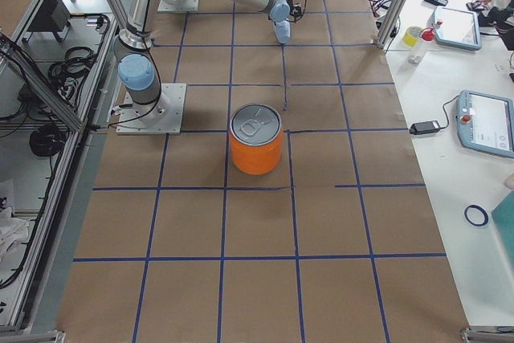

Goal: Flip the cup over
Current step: 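Lower the cup onto its side and open the right gripper, then raise the right gripper away while the left gripper moves toward the cup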

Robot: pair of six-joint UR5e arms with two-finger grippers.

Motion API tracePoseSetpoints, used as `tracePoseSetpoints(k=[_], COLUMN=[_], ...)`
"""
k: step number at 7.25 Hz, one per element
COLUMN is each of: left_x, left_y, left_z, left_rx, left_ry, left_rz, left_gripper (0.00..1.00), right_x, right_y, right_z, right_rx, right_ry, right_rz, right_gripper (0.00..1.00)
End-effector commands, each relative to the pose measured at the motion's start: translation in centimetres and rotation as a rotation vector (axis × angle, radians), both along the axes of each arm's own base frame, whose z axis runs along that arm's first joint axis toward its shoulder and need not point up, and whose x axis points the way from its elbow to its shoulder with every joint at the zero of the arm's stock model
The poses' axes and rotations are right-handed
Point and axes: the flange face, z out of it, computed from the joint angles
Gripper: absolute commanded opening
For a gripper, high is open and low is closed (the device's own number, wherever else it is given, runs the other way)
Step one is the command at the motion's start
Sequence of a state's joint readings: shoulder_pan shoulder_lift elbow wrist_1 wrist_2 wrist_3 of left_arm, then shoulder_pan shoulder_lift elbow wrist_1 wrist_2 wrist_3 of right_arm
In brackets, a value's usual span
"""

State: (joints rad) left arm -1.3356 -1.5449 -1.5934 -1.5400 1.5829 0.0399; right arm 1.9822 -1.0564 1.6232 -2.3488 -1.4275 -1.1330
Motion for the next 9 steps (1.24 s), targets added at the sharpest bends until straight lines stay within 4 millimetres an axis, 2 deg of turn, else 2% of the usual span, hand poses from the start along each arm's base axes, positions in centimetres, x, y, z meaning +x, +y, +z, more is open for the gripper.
tracePoseSetpoints(k=[1,2,3,4,5,6,7,8,9], left_x=[-0.1,0.1,0.0,-1.1,-3.1,-5.6,-7.8,-9.2,-9.6], left_y=[0.1,-0.3,-0.5,-0.6,-1.4,-2.3,-2.7,-3.4,-4.6], left_z=[0.4,-0.4,-1.1,-1.4,-2.2,-3.5,-5.5,-8.1,-10.0], left_rx=[-0.008,0.005,0.014,0.017,0.010,0.004,0.027,0.048,0.017], left_ry=[-0.002,-0.001,0.017,0.023,0.021,0.024,0.108,0.196,0.232], left_rz=[-0.001,0.000,-0.002,-0.016,-0.047,-0.094,-0.123,-0.134,-0.146], left_gripper=[1.00,1.00,1.00,1.00,1.00,1.00,1.00,1.00,1.00], right_x=[-3.4,-5.0,-7.3,-10.5,-14.4,-16.5,-18.1,-19.7,-20.2], right_y=[-1.0,-1.4,-1.9,-2.6,-2.4,-1.1,-0.2,0.8,1.6], right_z=[4.4,6.5,7.9,10.3,13.2,14.5,16.7,19.4,21.9], right_rx=[-0.009,-0.013,0.009,0.001,0.023,0.104,0.112,0.114,0.083], right_ry=[-0.022,-0.054,-0.062,-0.070,-0.059,-0.026,-0.023,-0.025,-0.042], right_rz=[-0.131,-0.268,-0.396,-0.455,-0.520,-0.557,-0.598,-0.719,-0.794], right_gripper=[1.00,1.00,1.00,1.00,1.00,1.00,1.00,1.00,1.00])
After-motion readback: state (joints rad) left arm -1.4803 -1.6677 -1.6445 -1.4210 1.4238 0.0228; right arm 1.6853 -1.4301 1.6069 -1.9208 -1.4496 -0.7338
